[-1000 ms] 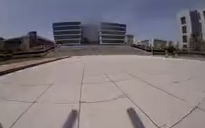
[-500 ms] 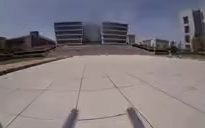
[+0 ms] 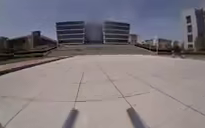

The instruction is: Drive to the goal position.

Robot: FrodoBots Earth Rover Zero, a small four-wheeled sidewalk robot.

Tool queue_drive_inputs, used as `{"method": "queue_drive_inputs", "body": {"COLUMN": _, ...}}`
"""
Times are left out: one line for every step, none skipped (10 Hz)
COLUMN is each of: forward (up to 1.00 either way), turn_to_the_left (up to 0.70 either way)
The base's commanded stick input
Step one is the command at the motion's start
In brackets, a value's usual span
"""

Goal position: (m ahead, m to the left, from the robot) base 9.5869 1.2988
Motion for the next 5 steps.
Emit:
{"method": "queue_drive_inputs", "body": {"forward": 0.70, "turn_to_the_left": 0.00}}
{"method": "queue_drive_inputs", "body": {"forward": 0.70, "turn_to_the_left": 0.00}}
{"method": "queue_drive_inputs", "body": {"forward": 0.70, "turn_to_the_left": 0.00}}
{"method": "queue_drive_inputs", "body": {"forward": 0.70, "turn_to_the_left": 0.00}}
{"method": "queue_drive_inputs", "body": {"forward": 0.70, "turn_to_the_left": 0.00}}
